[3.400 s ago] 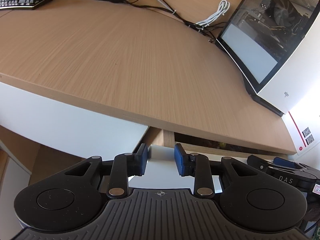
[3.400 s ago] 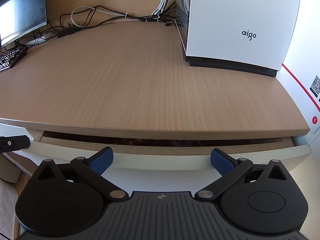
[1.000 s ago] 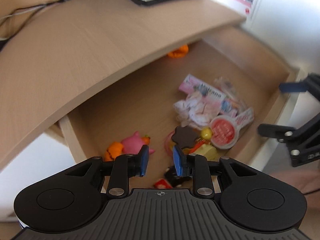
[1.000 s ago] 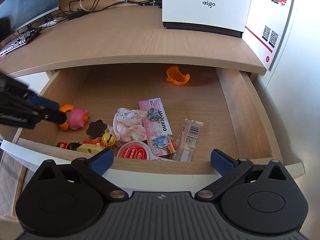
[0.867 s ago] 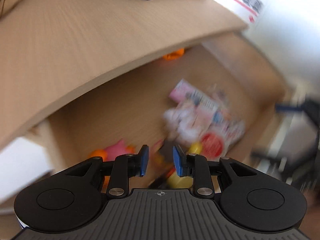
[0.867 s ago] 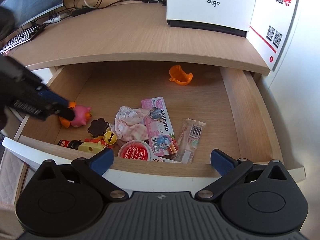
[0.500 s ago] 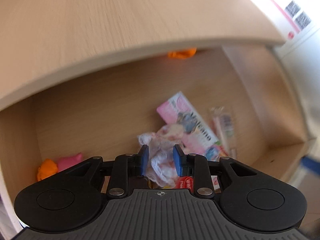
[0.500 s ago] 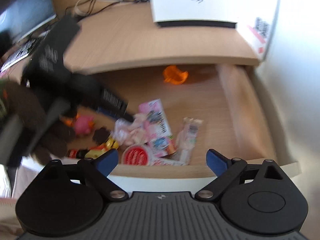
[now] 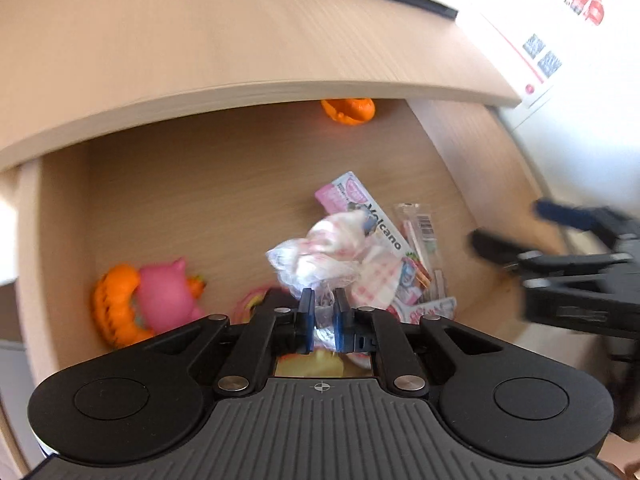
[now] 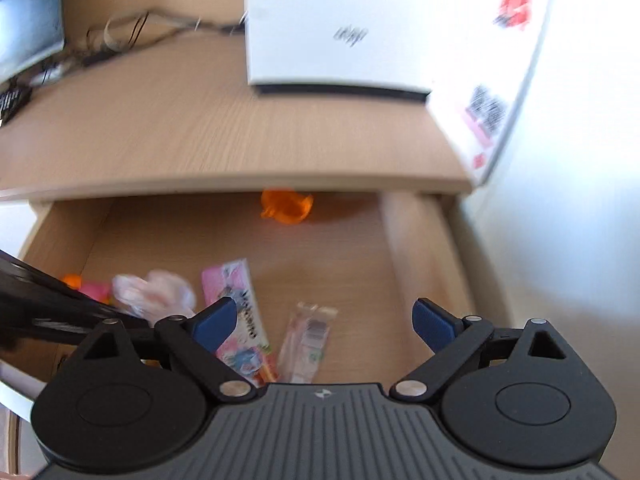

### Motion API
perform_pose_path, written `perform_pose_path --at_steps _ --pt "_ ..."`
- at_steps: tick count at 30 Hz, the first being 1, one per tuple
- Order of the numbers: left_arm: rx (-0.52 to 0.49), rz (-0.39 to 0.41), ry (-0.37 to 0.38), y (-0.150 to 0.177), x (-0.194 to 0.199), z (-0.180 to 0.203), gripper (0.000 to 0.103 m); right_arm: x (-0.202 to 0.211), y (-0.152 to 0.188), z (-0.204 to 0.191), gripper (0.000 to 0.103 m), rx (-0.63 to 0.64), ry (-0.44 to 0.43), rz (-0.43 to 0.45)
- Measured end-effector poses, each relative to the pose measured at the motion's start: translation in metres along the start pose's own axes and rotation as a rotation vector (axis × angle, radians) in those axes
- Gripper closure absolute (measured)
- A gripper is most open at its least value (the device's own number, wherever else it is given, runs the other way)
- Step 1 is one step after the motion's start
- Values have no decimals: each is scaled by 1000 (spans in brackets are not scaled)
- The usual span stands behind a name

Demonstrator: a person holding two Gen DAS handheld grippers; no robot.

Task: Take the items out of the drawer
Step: 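Reach into the drawer and grasp the white lace tissue with the left gripper, then lift the tissue with the left gripper while the right gripper grasps the orange cup toy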

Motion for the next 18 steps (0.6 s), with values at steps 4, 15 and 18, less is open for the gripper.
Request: perform_pose_path --at_steps 4,15,18 --pt "39 40 -25 8 28 -11 92 -14 18 -15 14 11 -80 -113" --pt "48 -21 -58 43 37 -20 92 19 40 -29 16 -23 -144 -134" --pt "52 -20 -58 49 41 -21 92 27 40 -25 16 -27 -156 -122"
Point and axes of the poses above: each gripper's, at about its wrist camera, not at the fingertips, and x roughly against the way its jaws point, z to its right, y to its underside, the point moved 7 cm from there along -x, roughly the way its jaws point, and after that the axes turned 13 degrees about z, right-handed, at the moved point
